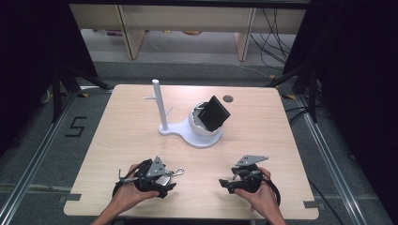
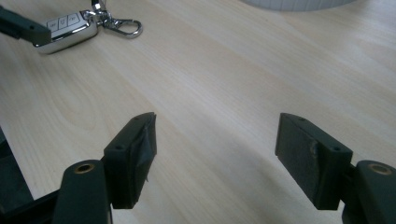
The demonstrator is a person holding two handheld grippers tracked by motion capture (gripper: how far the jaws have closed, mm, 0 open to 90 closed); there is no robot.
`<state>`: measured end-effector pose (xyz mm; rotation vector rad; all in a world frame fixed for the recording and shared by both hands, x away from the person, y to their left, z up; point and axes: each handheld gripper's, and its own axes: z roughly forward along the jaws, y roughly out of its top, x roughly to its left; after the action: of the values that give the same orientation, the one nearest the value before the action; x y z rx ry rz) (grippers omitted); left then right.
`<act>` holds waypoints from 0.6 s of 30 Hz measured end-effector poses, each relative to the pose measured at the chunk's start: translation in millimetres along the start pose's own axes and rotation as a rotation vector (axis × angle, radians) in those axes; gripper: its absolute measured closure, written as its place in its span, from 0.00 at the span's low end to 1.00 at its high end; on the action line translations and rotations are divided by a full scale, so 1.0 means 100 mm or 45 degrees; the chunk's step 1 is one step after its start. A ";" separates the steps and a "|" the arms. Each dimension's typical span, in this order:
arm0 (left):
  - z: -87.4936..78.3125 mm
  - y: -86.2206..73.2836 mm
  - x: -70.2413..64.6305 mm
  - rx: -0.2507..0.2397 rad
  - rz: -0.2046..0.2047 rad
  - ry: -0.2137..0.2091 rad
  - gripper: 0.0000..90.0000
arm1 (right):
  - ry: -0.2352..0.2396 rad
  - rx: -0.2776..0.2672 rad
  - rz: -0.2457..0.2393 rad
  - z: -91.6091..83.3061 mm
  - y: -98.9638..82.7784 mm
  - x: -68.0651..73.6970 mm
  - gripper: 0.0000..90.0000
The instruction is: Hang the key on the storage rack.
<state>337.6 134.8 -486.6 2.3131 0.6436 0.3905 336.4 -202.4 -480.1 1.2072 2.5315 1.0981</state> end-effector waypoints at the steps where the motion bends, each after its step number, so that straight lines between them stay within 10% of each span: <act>1: 0.01 0.01 0.01 -0.015 -0.016 -0.013 0.28 | 0.002 -0.011 0.001 0.02 -0.01 0.01 0.34; 10: 0.08 0.15 0.08 0.047 0.085 -0.037 0.43 | 0.014 -0.015 0.024 -0.04 -0.06 -0.03 0.34; 18: 0.20 0.33 0.14 0.275 0.147 -0.100 0.51 | 0.040 -0.021 0.000 -0.04 -0.06 -0.03 0.34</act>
<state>369.4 110.6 -476.5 2.5658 0.5375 0.2929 333.2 -209.7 -481.5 1.1955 2.5407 1.1446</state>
